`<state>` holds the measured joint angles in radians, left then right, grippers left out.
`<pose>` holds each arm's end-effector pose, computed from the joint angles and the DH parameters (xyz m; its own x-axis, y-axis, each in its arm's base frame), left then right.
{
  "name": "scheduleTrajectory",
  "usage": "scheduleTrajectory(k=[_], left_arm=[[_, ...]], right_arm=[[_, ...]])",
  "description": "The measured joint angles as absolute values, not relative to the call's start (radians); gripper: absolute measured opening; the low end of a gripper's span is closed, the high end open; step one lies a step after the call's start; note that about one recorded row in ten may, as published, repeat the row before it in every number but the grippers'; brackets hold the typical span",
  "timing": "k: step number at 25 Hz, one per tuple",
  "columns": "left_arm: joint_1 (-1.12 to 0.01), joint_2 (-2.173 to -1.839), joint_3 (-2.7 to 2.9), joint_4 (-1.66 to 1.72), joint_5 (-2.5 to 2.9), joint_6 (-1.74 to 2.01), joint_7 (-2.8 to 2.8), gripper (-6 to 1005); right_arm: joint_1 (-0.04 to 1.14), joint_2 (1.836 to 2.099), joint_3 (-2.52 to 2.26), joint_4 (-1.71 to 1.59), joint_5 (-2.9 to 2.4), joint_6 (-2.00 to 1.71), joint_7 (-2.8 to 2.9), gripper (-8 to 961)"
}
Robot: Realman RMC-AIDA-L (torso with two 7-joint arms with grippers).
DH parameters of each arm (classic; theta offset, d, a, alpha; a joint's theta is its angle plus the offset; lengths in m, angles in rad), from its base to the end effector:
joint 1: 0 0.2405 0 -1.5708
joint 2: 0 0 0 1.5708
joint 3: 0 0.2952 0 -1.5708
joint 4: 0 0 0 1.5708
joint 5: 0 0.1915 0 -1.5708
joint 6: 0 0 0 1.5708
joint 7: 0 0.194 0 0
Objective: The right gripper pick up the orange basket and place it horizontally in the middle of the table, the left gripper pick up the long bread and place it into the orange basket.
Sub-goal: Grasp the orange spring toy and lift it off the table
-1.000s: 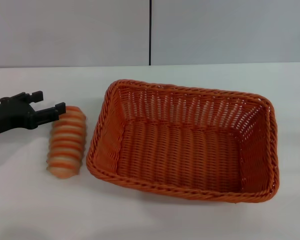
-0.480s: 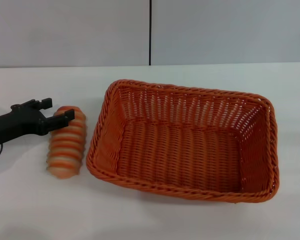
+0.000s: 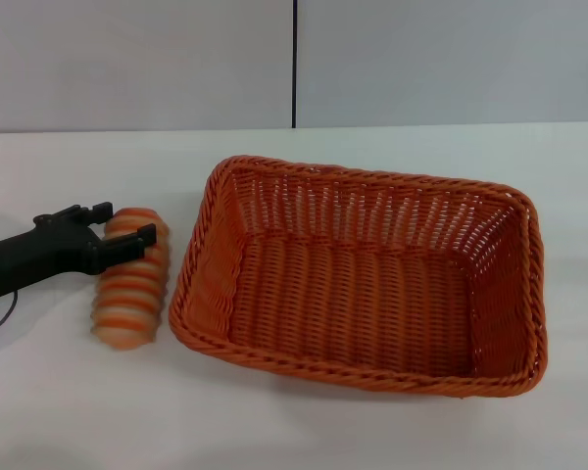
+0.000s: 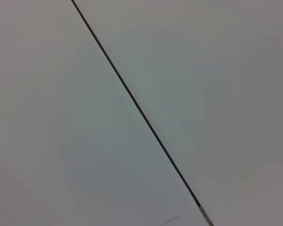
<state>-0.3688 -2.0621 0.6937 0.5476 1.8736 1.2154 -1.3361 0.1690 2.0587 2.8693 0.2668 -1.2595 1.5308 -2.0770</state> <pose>-0.3605 0.3431 -0.0543 0.6744 0.4935 0.5493 0.7246 -0.5853 -0.3638 0.4019 0.2788 0.0689 0.2557 0.1015 -0.9614 -0.9486 -0.1657 -0.2698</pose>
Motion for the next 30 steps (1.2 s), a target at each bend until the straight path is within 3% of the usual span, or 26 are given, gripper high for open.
scheduleTrajectory(k=[24,30], left_arm=[[-0.364,-2.061,0.698,0.532,1.875,1.22,-1.336,829],[-0.362,-2.062,0.693,0.532,1.875,1.224,-1.337,704]], right_arm=[[0.167,2.062,2.869,0.267,-1.259,1.531,-2.076,469],[0.167,2.062,2.869,0.267,-1.259,1.531,-2.076,469]])
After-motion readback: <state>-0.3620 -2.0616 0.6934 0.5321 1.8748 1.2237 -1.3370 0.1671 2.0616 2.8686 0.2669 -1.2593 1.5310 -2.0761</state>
